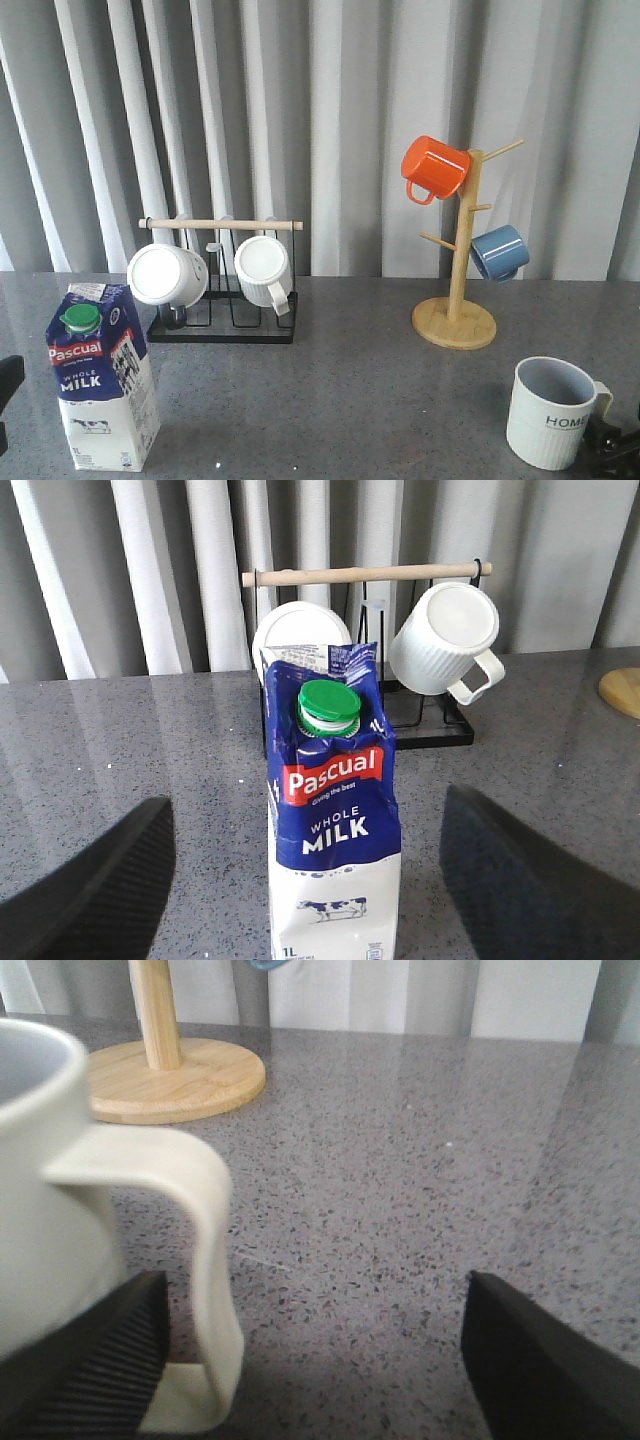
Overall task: Place milk next to cup
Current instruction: 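Slide the white mug with the right gripper toward the table center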
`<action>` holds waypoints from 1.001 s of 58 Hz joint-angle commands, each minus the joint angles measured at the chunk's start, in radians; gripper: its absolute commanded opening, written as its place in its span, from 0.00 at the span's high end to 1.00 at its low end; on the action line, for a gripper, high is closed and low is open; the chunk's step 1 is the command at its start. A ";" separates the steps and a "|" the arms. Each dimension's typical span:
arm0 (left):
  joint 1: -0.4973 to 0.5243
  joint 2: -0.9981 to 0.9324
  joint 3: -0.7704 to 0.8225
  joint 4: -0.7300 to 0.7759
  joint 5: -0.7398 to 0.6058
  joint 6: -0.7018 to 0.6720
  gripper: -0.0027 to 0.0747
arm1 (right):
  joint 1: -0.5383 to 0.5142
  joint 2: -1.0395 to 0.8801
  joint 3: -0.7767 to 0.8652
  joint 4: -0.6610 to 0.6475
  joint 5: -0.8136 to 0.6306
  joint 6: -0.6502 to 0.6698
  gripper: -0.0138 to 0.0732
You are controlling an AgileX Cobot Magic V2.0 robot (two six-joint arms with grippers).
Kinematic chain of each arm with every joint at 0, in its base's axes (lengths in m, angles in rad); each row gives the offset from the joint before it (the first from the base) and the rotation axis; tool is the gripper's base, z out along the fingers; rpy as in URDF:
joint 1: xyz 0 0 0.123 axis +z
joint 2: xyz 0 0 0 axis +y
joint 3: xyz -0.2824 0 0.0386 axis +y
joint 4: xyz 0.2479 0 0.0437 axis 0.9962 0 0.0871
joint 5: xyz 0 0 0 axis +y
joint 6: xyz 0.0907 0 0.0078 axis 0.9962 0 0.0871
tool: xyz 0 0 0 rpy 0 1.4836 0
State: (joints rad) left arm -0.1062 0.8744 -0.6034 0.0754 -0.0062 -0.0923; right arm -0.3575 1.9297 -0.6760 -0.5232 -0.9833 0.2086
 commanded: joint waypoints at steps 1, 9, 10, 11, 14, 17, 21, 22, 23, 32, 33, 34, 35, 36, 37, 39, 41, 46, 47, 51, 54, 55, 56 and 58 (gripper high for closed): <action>-0.005 -0.006 -0.033 -0.010 -0.064 -0.008 0.29 | -0.006 -0.006 -0.060 -0.008 -0.054 0.056 0.31; -0.005 -0.006 -0.033 -0.010 -0.064 -0.008 0.29 | -0.003 0.005 -0.078 -0.021 -0.046 0.095 0.72; -0.005 -0.006 -0.033 -0.010 -0.064 -0.008 0.29 | -0.003 0.005 -0.078 -0.031 -0.046 0.107 0.79; -0.005 -0.006 -0.033 -0.010 -0.064 -0.008 0.29 | -0.003 0.004 -0.078 -0.036 -0.047 0.116 0.84; -0.005 -0.006 -0.033 -0.010 -0.064 -0.008 0.29 | 0.008 -0.001 -0.078 -0.055 -0.049 0.159 0.86; -0.005 -0.006 -0.033 -0.010 -0.064 -0.008 0.29 | 0.021 -0.012 -0.078 -0.058 -0.056 0.186 0.85; -0.005 -0.006 -0.033 -0.010 -0.064 -0.008 0.29 | 0.048 -0.030 -0.078 -0.055 -0.061 0.204 0.85; -0.005 -0.006 -0.033 -0.010 -0.064 -0.008 0.29 | 0.056 -0.035 -0.078 -0.055 -0.061 0.205 0.85; -0.005 -0.006 -0.033 -0.010 -0.064 -0.008 0.29 | 0.064 -0.040 -0.078 -0.054 -0.060 0.205 0.85; -0.005 -0.006 -0.033 -0.010 -0.064 -0.008 0.29 | 0.194 -0.119 -0.084 0.004 0.028 0.198 0.85; -0.005 -0.006 -0.033 -0.010 -0.064 -0.008 0.29 | 0.210 -0.128 -0.085 0.015 0.052 0.194 0.85; -0.005 -0.006 -0.033 -0.010 -0.064 -0.008 0.29 | 0.226 -0.136 -0.085 0.030 0.068 0.187 0.85; -0.005 -0.006 -0.033 -0.010 -0.064 -0.008 0.29 | 0.243 -0.144 -0.085 0.058 0.081 0.174 0.85; -0.005 -0.006 -0.033 -0.010 -0.064 -0.008 0.29 | 0.270 -0.152 -0.085 0.079 0.095 0.164 0.85; -0.005 -0.006 -0.033 -0.010 -0.064 -0.008 0.29 | 0.288 -0.163 -0.085 0.099 0.108 0.153 0.85; -0.005 -0.006 -0.033 -0.010 -0.064 -0.008 0.29 | 0.335 -0.177 -0.085 0.162 0.139 0.118 0.85; -0.005 -0.006 -0.033 -0.010 -0.064 -0.008 0.29 | 0.374 -0.186 -0.085 0.218 0.157 0.090 0.85; -0.005 -0.006 -0.033 -0.010 -0.064 -0.008 0.29 | 0.483 -0.191 -0.085 0.386 0.167 -0.013 0.85; -0.005 -0.006 -0.033 -0.010 -0.064 -0.008 0.29 | 0.512 -0.191 -0.085 0.414 0.167 -0.031 0.85; -0.005 -0.006 -0.033 -0.010 -0.064 -0.008 0.29 | 0.598 -0.188 -0.085 0.547 0.164 -0.124 0.85; -0.005 -0.006 -0.033 -0.010 -0.064 -0.008 0.29 | 0.660 -0.185 -0.088 0.663 0.157 -0.209 0.85; -0.005 -0.006 -0.033 -0.010 -0.064 -0.008 0.29 | 0.676 -0.182 -0.091 0.697 0.156 -0.225 0.85; -0.005 -0.006 -0.033 -0.010 -0.064 -0.008 0.29 | 0.692 -0.180 -0.095 0.731 0.156 -0.246 0.85; -0.005 -0.006 -0.033 -0.010 -0.064 -0.008 0.29 | 0.729 -0.172 -0.105 0.805 0.156 -0.298 0.85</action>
State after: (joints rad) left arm -0.1062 0.8744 -0.6034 0.0754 -0.0062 -0.0923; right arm 0.2877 1.7880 -0.7404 0.0794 -0.7463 0.0489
